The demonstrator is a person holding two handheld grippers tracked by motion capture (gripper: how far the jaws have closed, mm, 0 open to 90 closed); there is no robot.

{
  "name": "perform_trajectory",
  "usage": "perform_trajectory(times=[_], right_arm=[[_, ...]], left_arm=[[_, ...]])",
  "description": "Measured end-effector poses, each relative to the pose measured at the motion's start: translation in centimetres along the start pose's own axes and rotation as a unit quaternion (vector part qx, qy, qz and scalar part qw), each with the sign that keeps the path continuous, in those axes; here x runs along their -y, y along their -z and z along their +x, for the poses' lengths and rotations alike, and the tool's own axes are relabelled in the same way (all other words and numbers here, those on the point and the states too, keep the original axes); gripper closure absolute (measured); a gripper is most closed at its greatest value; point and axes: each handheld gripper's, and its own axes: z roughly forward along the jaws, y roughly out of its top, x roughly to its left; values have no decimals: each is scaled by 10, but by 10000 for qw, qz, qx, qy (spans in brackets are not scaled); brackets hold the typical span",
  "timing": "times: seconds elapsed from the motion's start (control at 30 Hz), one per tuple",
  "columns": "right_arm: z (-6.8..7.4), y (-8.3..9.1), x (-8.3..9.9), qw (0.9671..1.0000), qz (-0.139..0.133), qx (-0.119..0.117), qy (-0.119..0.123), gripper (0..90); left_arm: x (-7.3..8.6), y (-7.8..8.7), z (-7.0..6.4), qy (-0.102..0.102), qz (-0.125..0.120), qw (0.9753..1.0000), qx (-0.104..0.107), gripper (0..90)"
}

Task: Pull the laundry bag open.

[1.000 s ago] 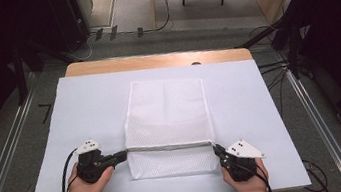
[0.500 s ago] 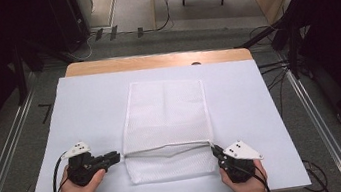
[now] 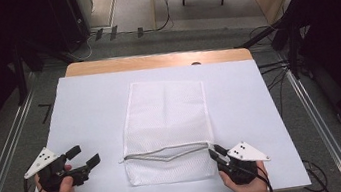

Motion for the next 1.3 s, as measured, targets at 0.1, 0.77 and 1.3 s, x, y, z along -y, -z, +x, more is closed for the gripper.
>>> perform_trajectory(times=[0.1, 0.77, 1.3], right_arm=[[-7, 7, -3, 9997, -174, 173, -56, 402], [-78, 34, 0, 9940, -275, 837, -650, 97], [-121, 50, 12, 9884, -276, 1135, -975, 58]], left_arm=[[3, 7, 9, 94, -33, 9998, -170, 122], [7, 17, 33, -176, 16, 9986, -492, 26], [5, 19, 42, -155, 72, 9981, -587, 0]])
